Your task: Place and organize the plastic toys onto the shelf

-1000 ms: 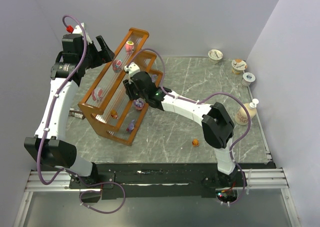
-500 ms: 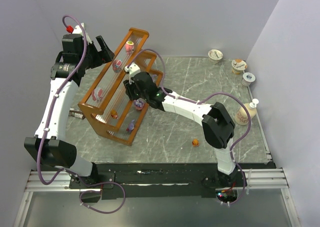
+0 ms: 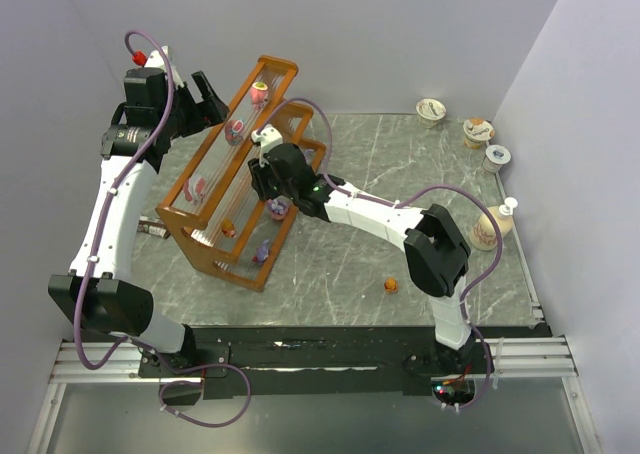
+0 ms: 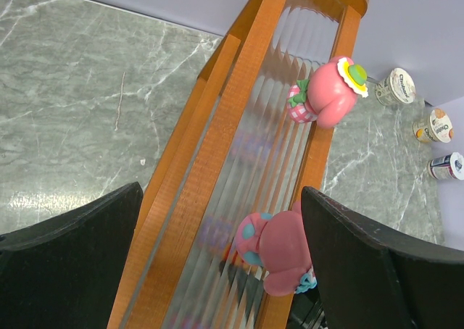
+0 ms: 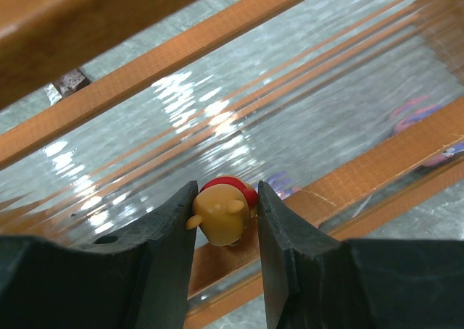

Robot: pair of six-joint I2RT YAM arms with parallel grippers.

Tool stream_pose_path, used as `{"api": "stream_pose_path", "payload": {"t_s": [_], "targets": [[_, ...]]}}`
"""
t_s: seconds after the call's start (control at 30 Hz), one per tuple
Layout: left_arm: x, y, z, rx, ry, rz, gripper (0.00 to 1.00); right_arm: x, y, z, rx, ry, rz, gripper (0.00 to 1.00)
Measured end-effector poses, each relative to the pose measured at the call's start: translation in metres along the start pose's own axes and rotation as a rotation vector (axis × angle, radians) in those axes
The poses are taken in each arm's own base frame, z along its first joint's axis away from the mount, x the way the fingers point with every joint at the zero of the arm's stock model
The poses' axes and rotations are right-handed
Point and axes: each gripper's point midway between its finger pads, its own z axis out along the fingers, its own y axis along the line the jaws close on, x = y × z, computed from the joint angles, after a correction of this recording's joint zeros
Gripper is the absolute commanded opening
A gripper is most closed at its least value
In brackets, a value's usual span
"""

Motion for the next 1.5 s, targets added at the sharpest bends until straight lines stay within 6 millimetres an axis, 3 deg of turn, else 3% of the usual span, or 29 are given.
{"api": "stream_pose_path", "payload": {"t_s": [0.53,0.93,1.27,1.5], "targets": [[0.0002,0.0002,0.0,-0.001,0.001,0.0,0.96,-0.0003,0.0007,-0.0012,0.0,0.02,0.02,0.41],[0.0006,0.0003,-0.0001,-0.001,0.002,0.0,0.96,0.0044,-0.0004,0.0005,-0.008,0.044,0.025,0.53],[0.0007,0.0006,-0.0001,-0.002,0.003,0.0,0.96,0.0043,0.0013,0.0025,-0.017,0.038,0.026,0.55],[0.0005,0.0005,-0.0002,-0.003,0.002,0.0,0.96,0.0025,0.0025,0.0032,-0.021,0.03,0.025,0.75]]}}
